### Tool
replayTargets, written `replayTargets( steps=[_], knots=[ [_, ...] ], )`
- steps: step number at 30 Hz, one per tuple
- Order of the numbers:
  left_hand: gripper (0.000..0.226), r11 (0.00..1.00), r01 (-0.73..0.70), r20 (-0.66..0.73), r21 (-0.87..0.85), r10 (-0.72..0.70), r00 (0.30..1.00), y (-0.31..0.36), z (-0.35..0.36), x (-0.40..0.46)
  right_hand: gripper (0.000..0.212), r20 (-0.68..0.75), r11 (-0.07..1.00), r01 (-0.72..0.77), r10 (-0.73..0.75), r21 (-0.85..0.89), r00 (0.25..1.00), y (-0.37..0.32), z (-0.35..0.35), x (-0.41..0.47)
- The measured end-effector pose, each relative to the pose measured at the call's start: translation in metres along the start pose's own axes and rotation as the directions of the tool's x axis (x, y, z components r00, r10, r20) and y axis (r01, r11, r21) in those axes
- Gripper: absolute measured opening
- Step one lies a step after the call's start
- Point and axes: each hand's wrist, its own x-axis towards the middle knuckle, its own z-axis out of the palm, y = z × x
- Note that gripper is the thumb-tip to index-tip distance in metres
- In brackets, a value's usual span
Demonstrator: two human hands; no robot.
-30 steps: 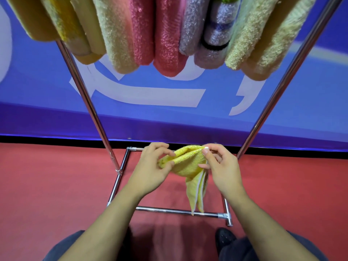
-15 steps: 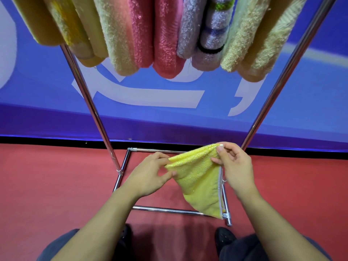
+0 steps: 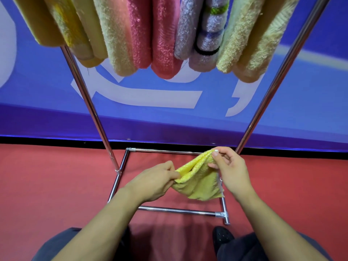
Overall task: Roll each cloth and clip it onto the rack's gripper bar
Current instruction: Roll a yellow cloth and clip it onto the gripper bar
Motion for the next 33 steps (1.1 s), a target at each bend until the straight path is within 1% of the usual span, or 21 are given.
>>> replayTargets(
  steps=[3,5,7,10,11,13,15,17,19,21,22,23,25,26,28,30,32,33],
  knots=[
    [0.02,0.989,0.134,-0.016,0.057,-0.134,0.991,0.001,-0.005,-0.001,0.006,-0.023,0.999,-0.018,0.017,-0.029,1.0,0.002,-0.003,0.002],
    [0.031,0.977,0.208,-0.064,0.039,-0.205,0.977,-0.003,-0.008,-0.001,0.007,-0.08,0.999,-0.016,0.014,-0.031,0.997,0.002,-0.007,0.003],
    [0.038,0.971,0.24,-0.13,-0.005,-0.238,0.962,-0.004,-0.012,-0.003,0.009,-0.115,0.999,-0.01,0.003,-0.054,0.993,0.001,-0.011,0.005],
    [0.034,0.969,0.238,-0.253,-0.065,-0.247,0.935,-0.002,-0.017,-0.002,0.009,-0.116,0.997,-0.026,0.018,-0.073,0.993,0.0,-0.012,0.006],
    [0.031,0.969,0.222,-0.286,-0.111,-0.245,0.926,-0.002,-0.018,-0.001,0.007,-0.116,0.997,-0.036,0.027,-0.072,0.993,0.001,-0.012,0.005],
    [0.025,0.952,0.149,-0.333,-0.268,-0.236,0.913,-0.004,-0.018,0.0,0.006,-0.114,0.997,-0.054,0.046,-0.062,0.992,0.001,-0.01,0.005],
    [0.02,0.895,0.083,-0.37,-0.438,-0.263,0.891,-0.005,-0.018,0.002,0.008,-0.107,0.998,-0.065,0.062,-0.025,0.992,0.002,-0.009,0.006],
    [0.015,0.829,0.097,-0.388,-0.551,-0.357,0.85,-0.004,-0.018,0.003,0.008,-0.09,0.998,-0.066,0.067,0.021,0.994,0.005,-0.008,0.008],
    [0.019,0.741,0.09,-0.377,-0.665,-0.437,0.817,-0.004,-0.017,0.004,0.007,-0.079,0.997,-0.06,0.064,0.043,0.995,0.008,-0.008,0.01],
    [0.025,0.628,0.046,-0.333,-0.777,-0.472,0.816,-0.004,-0.016,0.005,0.006,-0.082,0.996,-0.063,0.068,0.059,0.994,0.01,-0.007,0.011],
    [0.03,0.602,0.037,-0.32,-0.798,-0.474,0.82,-0.005,-0.016,0.006,0.006,-0.084,0.996,-0.064,0.07,0.068,0.994,0.011,-0.007,0.012],
    [0.029,0.609,0.04,-0.317,-0.792,-0.467,0.825,-0.005,-0.016,0.006,0.007,-0.085,0.995,-0.065,0.071,0.07,0.994,0.012,-0.007,0.012],
    [0.012,0.65,0.028,-0.336,-0.759,-0.428,0.839,-0.002,-0.018,0.006,0.009,-0.093,0.995,-0.071,0.077,0.063,0.993,0.012,-0.007,0.013],
    [0.005,0.654,0.009,-0.344,-0.756,-0.409,0.845,0.0,-0.019,0.005,0.009,-0.1,0.995,-0.075,0.081,0.064,0.992,0.013,-0.008,0.014],
    [0.006,0.651,-0.019,-0.351,-0.759,-0.385,0.854,0.003,-0.02,0.005,0.009,-0.109,0.994,-0.08,0.088,0.072,0.99,0.013,-0.01,0.016],
    [0.008,0.669,-0.002,-0.339,-0.743,-0.375,0.863,0.002,-0.019,0.006,0.009,-0.109,0.994,-0.079,0.087,0.069,0.99,0.013,-0.011,0.016],
    [0.009,0.715,0.029,-0.335,-0.699,-0.362,0.87,0.0,-0.018,0.006,0.01,-0.103,0.996,-0.074,0.08,0.054,0.991,0.013,-0.01,0.016],
    [0.011,0.757,0.034,-0.335,-0.653,-0.329,0.883,-0.001,-0.018,0.005,0.012,-0.101,0.996,-0.071,0.075,0.045,0.992,0.013,-0.009,0.016]
  ],
)
